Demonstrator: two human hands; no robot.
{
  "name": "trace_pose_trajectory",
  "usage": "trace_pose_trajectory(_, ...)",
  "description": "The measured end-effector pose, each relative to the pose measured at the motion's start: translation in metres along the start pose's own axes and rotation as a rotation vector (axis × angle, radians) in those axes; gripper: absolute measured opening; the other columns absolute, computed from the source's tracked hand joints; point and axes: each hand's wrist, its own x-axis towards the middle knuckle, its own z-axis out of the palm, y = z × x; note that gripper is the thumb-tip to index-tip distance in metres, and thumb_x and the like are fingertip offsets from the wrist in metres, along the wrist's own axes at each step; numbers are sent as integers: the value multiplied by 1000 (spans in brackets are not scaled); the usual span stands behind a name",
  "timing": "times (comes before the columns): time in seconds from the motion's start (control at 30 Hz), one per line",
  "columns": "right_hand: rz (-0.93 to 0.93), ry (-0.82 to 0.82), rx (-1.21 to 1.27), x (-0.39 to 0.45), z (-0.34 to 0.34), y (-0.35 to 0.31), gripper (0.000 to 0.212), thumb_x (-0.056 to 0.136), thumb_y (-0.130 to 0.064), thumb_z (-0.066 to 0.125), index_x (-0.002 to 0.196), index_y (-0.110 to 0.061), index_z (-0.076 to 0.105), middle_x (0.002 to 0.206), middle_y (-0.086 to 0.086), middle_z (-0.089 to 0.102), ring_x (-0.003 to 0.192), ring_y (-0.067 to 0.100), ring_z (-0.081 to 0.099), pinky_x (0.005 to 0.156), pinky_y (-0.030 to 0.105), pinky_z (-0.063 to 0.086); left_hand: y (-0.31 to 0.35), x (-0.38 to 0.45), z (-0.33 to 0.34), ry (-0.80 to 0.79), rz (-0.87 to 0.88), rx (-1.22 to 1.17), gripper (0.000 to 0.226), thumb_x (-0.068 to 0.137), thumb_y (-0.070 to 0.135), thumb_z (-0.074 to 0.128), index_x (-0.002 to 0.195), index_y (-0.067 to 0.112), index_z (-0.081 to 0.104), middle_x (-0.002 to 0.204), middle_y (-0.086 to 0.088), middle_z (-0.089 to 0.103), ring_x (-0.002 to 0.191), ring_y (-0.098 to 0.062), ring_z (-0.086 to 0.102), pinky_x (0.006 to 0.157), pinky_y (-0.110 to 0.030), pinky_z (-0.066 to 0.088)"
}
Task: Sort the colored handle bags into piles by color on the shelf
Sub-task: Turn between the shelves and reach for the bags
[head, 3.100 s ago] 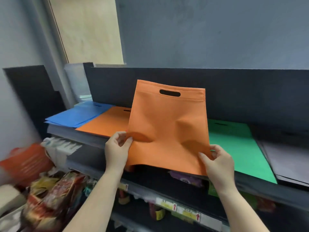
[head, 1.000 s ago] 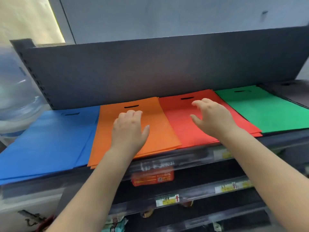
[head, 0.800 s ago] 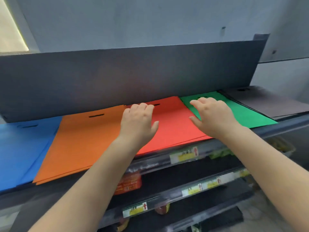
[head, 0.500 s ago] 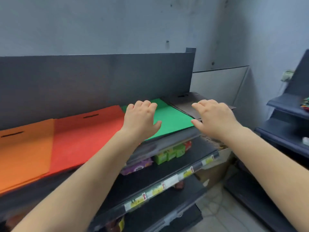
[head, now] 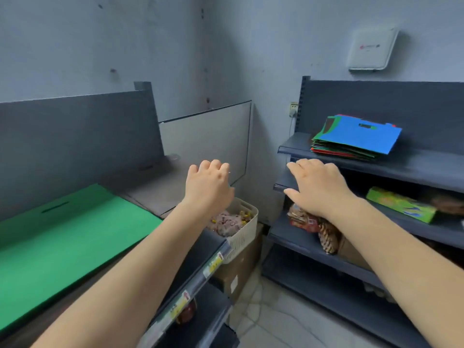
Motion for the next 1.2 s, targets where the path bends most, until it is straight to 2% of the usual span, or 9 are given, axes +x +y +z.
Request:
trace_pose_trajectory(0.17,141,-59,-45,36,27,63,60,93,-52,43,142,-18,32,143,2,41,132,24,36,105,43,30,47,84,30,13,103,-64,50,91,45,49,132,16,42,134,-3,48,123,-26,43,96,-38,34)
trace_pose_trajectory(0.47,360,-106,-31,97,85,163,56,93,-51,44,139,-19,36,139,1,45,129,23,39,104,44,32,126,221,76,35,259,-127,44,93,41,47,129,17,43,134,-2,48,122,-26,43,96,-37,33)
trace_pose_trajectory(0.77,468,-149,21,134,143,260,56,96,-50,40,142,-19,34,140,1,45,130,23,38,106,43,30,208,315,128,10,359,-180,48,93,44,46,134,19,42,136,-1,48,124,-25,43,98,-37,34)
trace_pose_trajectory(0.93,486,-172,59,154,178,319,57,97,-50,37,145,-18,31,144,2,42,132,24,36,106,41,29,253,353,158,-43,354,-203,46,94,46,43,131,18,44,134,-1,50,122,-25,45,96,-37,36)
trace_pose_trajectory(1.2,547,-191,182,186,225,396,56,99,-48,33,143,-15,34,143,5,42,128,26,41,102,39,33,303,409,199,-133,297,-277,49,96,46,41,137,19,41,139,0,47,127,-24,42,99,-37,34)
